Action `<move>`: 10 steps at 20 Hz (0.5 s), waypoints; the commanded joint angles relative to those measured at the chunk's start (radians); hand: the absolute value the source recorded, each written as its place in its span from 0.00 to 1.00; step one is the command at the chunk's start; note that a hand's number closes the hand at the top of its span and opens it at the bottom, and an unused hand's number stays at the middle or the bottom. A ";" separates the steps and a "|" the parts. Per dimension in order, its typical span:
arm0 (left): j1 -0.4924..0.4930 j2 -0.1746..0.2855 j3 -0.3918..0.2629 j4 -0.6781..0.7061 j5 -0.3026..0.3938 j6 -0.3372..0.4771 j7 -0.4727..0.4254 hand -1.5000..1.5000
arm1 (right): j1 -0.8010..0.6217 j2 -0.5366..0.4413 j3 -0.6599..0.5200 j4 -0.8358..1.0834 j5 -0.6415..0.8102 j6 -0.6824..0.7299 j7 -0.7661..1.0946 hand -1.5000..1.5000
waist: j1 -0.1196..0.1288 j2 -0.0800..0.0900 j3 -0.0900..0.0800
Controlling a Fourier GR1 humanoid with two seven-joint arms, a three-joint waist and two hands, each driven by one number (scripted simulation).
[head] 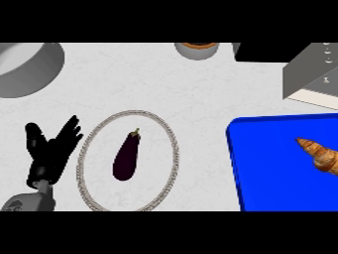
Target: Pick the sweet potato from the tray and place it in the tiered shelf
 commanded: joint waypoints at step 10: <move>-0.013 0.005 0.010 -0.006 -0.018 -0.001 0.014 0.50 | -0.156 0.014 0.045 0.303 0.080 -0.110 -0.227 1.00 | 0.001 0.003 -0.002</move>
